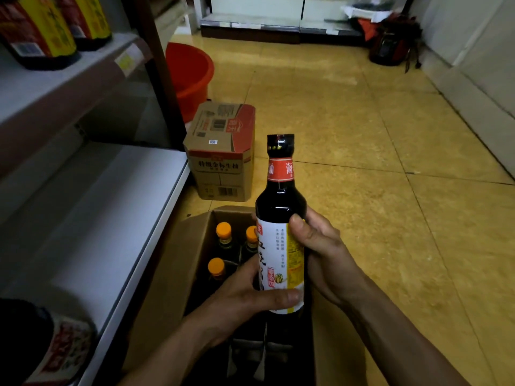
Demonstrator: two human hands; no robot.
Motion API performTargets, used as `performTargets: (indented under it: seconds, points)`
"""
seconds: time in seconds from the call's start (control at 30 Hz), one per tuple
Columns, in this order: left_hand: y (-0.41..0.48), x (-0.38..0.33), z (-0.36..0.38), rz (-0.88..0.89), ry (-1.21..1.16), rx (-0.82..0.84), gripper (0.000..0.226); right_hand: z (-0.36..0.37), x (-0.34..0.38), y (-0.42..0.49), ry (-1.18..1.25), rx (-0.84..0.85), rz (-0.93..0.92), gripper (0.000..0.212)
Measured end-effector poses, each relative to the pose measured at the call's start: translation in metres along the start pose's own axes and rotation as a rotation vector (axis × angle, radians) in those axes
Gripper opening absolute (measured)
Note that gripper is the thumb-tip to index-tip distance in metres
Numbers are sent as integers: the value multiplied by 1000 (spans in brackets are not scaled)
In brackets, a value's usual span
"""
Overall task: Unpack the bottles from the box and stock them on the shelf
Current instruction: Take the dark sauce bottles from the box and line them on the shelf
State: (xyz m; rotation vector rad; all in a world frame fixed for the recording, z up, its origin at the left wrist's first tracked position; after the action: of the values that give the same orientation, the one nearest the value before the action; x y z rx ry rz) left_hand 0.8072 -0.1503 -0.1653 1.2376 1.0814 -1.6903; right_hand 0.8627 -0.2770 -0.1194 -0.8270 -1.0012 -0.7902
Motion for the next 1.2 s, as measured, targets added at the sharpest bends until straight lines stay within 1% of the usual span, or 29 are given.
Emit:
performTargets:
  seconds: [0.07,0.1,0.2,0.27,0.33,0.4,0.47,0.53,0.67,0.77,0.83,0.87,0.93,1.0,1.1,1.13,1.2]
  points:
    - [1,-2,3,52,32,-73,62,-1,0,1,-102,-55,-8,52]
    - [1,-2,4,78,41,-117,62,-2,0,1,-178,-92,-13,50]
    - [4,-4,3,141,51,-310,68,4,-2,3,-323,-136,-45,57]
    - [4,-3,0,166,108,-431,76,7,-6,4,-375,-152,-42,56]
    - [3,-2,-2,192,183,-505,70,8,-6,4,-410,-192,-50,54]
    - [3,-4,-1,206,229,-508,65,6,-6,5,-348,-234,-51,56]
    - [3,-3,-1,202,239,-434,67,1,-7,7,-182,-267,-33,56]
    - [4,-6,-3,154,220,-343,68,-6,-8,9,-78,-298,-18,52]
    - [4,-7,-10,53,112,-215,66,-11,-7,7,-3,-241,-3,47]
    - [5,-8,-12,37,71,-199,62,-10,-7,6,-26,-212,3,38]
    - [5,-5,-13,32,76,-200,63,-9,-8,6,-82,-208,13,39]
    - [4,-4,-13,34,74,-207,64,-7,-7,6,-150,-210,20,41]
    - [2,-3,-14,40,53,-238,64,-5,-7,7,-286,-215,25,40]
    - [0,-5,-14,48,34,-289,65,-3,-4,6,-353,-231,23,38]
    - [-6,-11,-12,54,29,-339,62,1,-1,2,-440,-213,38,43]
    - [-9,-12,-10,40,22,-353,61,4,-1,0,-436,-188,57,44]
    - [-15,-17,-6,27,-5,-367,58,10,2,-4,-341,-155,96,46]
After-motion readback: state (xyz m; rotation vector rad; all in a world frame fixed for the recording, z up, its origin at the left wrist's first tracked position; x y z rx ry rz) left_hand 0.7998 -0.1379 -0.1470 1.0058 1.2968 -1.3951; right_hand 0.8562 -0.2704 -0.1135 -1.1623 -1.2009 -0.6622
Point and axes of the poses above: each hand's wrist, its own y-axis towards the middle knuckle, its own z-axis out of the palm, x = y × z, the point moved 4 cm from there along y, towards the middle knuckle, and after that the axes turned 10 degrees about z, right-handed, at the moved point
